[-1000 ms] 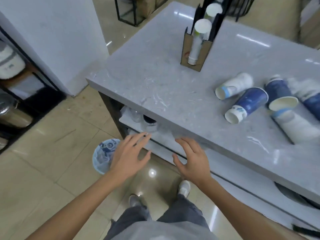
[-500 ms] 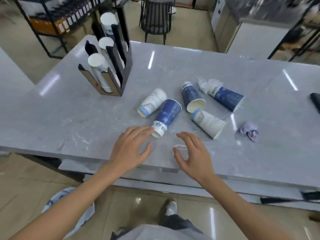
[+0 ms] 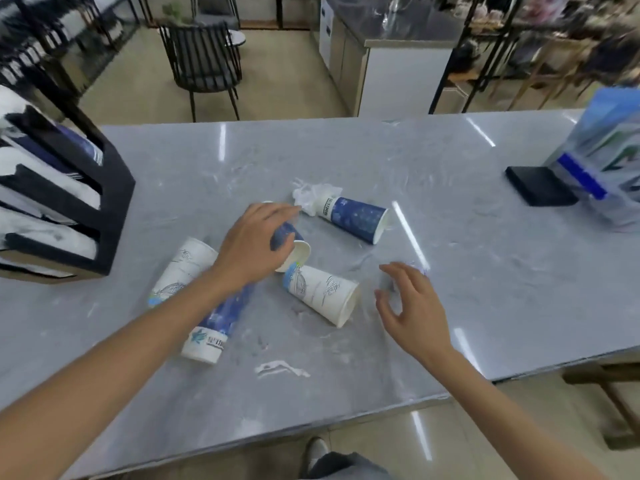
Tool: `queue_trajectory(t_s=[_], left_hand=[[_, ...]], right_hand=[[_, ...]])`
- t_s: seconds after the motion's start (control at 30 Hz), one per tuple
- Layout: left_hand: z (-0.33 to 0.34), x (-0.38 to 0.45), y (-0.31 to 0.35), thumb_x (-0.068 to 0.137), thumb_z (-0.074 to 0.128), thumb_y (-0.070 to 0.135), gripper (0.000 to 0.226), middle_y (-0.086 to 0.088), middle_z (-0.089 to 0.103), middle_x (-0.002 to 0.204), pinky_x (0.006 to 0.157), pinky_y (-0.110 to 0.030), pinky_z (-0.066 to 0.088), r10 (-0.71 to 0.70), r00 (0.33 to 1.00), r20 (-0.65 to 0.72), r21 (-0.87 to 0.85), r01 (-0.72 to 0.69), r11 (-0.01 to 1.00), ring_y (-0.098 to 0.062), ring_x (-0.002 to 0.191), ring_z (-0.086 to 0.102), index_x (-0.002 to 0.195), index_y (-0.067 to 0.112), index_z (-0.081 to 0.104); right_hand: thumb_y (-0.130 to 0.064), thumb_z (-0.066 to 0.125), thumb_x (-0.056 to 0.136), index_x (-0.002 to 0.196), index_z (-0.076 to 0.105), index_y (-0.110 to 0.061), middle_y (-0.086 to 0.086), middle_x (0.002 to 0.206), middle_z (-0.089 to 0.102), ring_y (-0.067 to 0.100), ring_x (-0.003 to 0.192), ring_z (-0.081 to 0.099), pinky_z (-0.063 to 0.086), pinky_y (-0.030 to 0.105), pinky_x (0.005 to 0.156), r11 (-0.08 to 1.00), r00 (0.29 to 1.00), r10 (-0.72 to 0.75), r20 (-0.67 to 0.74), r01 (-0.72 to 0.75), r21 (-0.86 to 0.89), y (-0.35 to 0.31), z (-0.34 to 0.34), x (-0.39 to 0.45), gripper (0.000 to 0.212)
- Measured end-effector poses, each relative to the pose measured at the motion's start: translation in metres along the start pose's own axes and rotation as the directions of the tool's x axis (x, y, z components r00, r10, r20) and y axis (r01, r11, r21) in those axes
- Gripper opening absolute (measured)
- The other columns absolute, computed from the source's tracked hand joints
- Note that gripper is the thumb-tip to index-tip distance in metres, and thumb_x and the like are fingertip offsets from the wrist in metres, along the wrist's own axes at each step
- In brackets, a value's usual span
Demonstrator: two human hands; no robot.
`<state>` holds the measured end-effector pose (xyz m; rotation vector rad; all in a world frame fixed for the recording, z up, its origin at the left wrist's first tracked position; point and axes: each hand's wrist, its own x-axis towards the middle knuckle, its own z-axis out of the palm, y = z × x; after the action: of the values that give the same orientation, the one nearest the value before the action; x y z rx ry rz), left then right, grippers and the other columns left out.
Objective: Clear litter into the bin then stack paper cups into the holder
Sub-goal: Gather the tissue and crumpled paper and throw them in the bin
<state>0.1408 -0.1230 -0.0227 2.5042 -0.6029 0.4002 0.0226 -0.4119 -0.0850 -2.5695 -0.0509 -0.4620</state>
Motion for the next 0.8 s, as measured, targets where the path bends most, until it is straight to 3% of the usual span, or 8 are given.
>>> queue_trajectory(t_s=[0.17, 0.47, 0.67, 0.8], left_hand=[[0.021, 0.069, -0.015, 0.090, 0.063, 0.020, 0.055, 0.006, 0.056, 0.141, 0.100, -0.039, 0.047, 0.008, 0.991, 0.136, 0.016, -0.010, 1.000, -0.019, 0.129, 0.045, 0.143, 0.031, 0.052], [0.068, 0.131, -0.054, 0.084, 0.073, 0.019, 0.075, -0.002, 0.040, 0.158, 0.118, -0.043, 0.033, -0.018, 0.933, 0.360, 0.021, 0.012, 1.000, -0.025, 0.145, 0.036, 0.151, 0.028, 0.041], [0.090, 0.161, -0.071, 0.079, 0.080, 0.019, 0.096, 0.004, 0.015, 0.168, 0.118, -0.052, 0.032, 0.003, 0.819, 0.573, 0.075, -0.055, 0.996, -0.028, 0.151, 0.024, 0.155, 0.040, 0.025], [0.105, 0.178, -0.078, 0.081, 0.080, 0.017, 0.096, 0.005, 0.014, 0.168, 0.119, -0.050, 0.031, 0.029, 0.756, 0.654, 0.101, -0.125, 0.987, -0.027, 0.151, 0.026, 0.157, 0.035, 0.024]], right_hand=[[-0.034, 0.068, 0.093, 0.136, 0.056, -0.031, 0.005, 0.149, 0.051, 0.030, 0.130, 0.050, 0.052, 0.044, 0.098, 0.993, 0.992, 0.111, 0.057, -0.108, -0.050, 0.048, 0.000, 0.016, 0.045], [-0.049, 0.065, 0.092, 0.138, 0.051, -0.045, -0.004, 0.155, 0.043, 0.022, 0.140, 0.043, 0.053, 0.038, 0.095, 0.987, 0.980, 0.160, 0.120, -0.161, 0.001, 0.081, 0.012, 0.028, 0.048], [-0.043, 0.071, 0.090, 0.141, 0.051, -0.039, -0.007, 0.156, 0.042, 0.015, 0.138, 0.042, 0.046, 0.031, 0.104, 0.992, 0.982, 0.085, 0.166, -0.100, 0.079, 0.087, 0.018, 0.044, 0.054], [-0.035, 0.076, 0.088, 0.136, 0.059, -0.031, -0.004, 0.154, 0.045, 0.016, 0.140, 0.045, 0.047, 0.031, 0.106, 0.992, 0.980, 0.045, 0.192, -0.067, 0.106, 0.091, 0.025, 0.056, 0.050]])
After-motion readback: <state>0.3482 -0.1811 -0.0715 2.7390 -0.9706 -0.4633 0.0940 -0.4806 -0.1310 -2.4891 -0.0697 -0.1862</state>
